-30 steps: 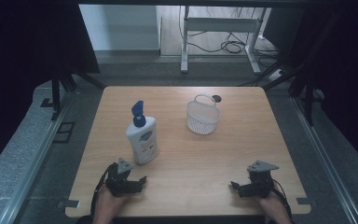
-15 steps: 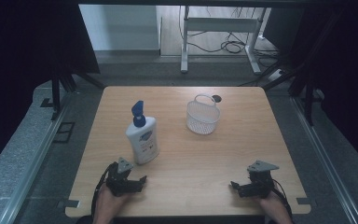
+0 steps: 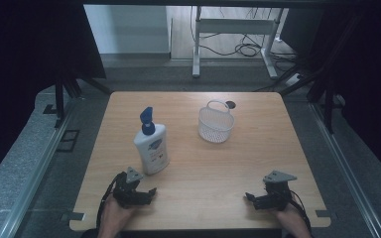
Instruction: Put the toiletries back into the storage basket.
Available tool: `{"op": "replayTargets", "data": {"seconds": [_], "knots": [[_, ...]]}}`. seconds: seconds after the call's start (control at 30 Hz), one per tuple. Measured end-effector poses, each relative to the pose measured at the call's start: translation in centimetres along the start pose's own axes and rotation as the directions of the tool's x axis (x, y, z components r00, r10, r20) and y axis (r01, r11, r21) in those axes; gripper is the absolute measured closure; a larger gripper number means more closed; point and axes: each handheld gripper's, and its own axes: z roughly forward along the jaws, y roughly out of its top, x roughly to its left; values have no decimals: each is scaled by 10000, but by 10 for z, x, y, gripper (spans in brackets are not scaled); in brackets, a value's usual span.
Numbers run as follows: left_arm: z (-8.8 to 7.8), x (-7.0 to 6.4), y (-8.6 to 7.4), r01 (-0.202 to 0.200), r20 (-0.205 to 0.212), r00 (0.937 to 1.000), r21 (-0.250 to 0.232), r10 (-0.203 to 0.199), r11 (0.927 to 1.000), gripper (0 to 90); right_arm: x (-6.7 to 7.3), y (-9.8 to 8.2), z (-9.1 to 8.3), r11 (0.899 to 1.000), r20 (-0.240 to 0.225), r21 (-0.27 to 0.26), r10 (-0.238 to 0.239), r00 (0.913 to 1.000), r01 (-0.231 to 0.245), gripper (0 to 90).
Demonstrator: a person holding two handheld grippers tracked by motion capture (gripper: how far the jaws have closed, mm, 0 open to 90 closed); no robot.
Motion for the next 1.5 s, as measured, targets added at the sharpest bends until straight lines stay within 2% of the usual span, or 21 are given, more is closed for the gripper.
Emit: {"op": "replayTargets", "data": {"seconds": [0.23, 0.47, 0.6, 0.63, 0.8, 1.07, 1.13, 1.43, 1.5], "knots": [[-2, 1, 1, 5, -43, 10000, 100, -5, 9999, 160, 0, 0, 0, 10000, -2, 0, 2, 10000, -2, 0], [-6, 2, 2, -54, -246, 9997, 145, 58, 9999, 277, 0, 0, 0, 10000, -2, 1, 1, 10000, -1, 0], [-8, 3, 3, 99, -312, 9995, 225, -92, 9997, 383, 0, 0, 0, 10000, -1, 1, -1, 10000, 1, 0], [-9, 4, 3, 107, -294, 9995, 250, -100, 9996, 383, 0, 0, 0, 10000, -1, 1, 0, 10000, 0, 0], [-12, 8, 5, 399, -85, 9992, 57, -399, 9992, 440, 0, 0, 0, 10000, -8, 4, -1, 10000, 1, 0], [-14, 16, 7, 330, -58, 9994, -166, -331, 9993, 539, 0, 0, 0, 10000, -21, 9, 9, 10000, -9, 0], [-15, 19, 8, 289, -98, 9995, -211, -291, 9994, 568, 0, 0, 0, 10000, -23, 8, 8, 10000, -8, 0], [-17, 33, 9, 687, -430, 9965, -570, -712, 9960, 714, 0, 0, 0, 10000, -24, 9, 1, 10000, -1, 0], [-17, 36, 10, 748, -511, 9957, -583, -778, 9955, 770, 0, 0, 0, 10000, -26, 10, -2, 10000, 2, 0]]}}
